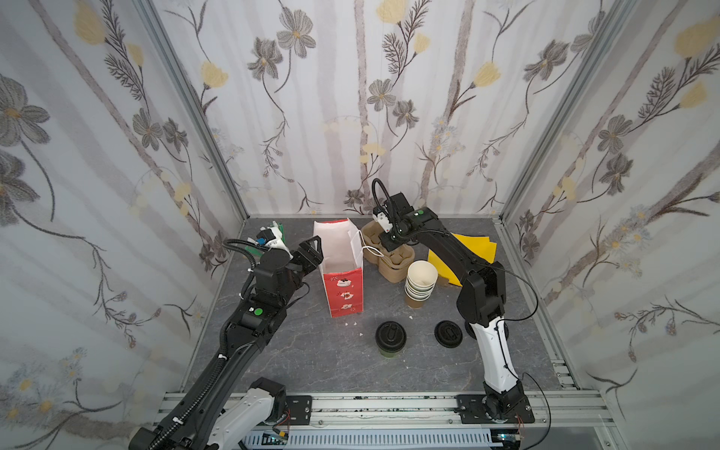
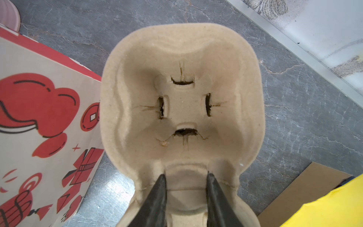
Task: Pack a coffee takeout order
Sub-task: Place the cup tray in the cup tray, then pick up the cup tray from the cup tray.
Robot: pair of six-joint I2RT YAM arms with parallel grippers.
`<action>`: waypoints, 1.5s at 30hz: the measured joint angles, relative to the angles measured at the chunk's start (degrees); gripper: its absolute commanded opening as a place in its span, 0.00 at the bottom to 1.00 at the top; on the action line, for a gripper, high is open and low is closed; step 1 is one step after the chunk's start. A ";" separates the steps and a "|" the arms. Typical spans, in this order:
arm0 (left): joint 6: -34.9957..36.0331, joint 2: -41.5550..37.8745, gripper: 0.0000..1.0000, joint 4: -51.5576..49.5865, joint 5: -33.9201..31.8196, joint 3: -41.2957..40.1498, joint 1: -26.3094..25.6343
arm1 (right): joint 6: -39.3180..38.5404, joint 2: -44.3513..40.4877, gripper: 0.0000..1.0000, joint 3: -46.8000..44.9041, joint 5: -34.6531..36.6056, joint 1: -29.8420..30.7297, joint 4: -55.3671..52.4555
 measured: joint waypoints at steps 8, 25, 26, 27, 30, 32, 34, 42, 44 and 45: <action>-0.22 0.68 0.73 0.00 0.15 0.00 0.00 | 0.48 0.35 0.40 0.00 -0.92 -0.11 0.00; -0.24 1.44 0.73 0.00 1.07 0.13 0.00 | 0.66 1.62 0.43 0.00 -1.22 -0.22 0.00; -0.24 1.44 0.73 0.00 1.07 0.13 0.00 | 0.68 1.70 0.42 0.00 -1.20 -0.22 0.00; -0.24 1.44 0.73 0.00 1.07 0.13 0.00 | 0.72 1.75 0.40 0.00 -1.22 -0.26 0.00; -0.24 1.44 0.73 0.00 1.07 0.13 0.00 | 1.07 1.81 0.35 0.00 -1.25 -0.26 0.02; -0.24 1.44 0.73 0.00 1.07 0.13 0.00 | 1.07 1.81 0.32 0.00 -1.27 -0.24 0.04; -0.24 1.42 0.73 0.00 1.07 0.13 0.00 | 1.07 1.81 0.31 0.00 -1.29 -0.26 0.11; -0.28 1.14 0.73 0.02 1.07 0.13 0.00 | 1.07 0.74 0.28 0.00 -1.25 -0.26 0.00; -0.35 1.09 0.73 0.02 1.07 0.13 0.00 | 1.07 -0.26 0.28 0.00 -1.25 -0.26 0.02; -0.37 1.09 0.73 0.02 1.07 0.13 0.02 | 1.07 -0.68 0.28 0.00 -1.27 -0.26 0.04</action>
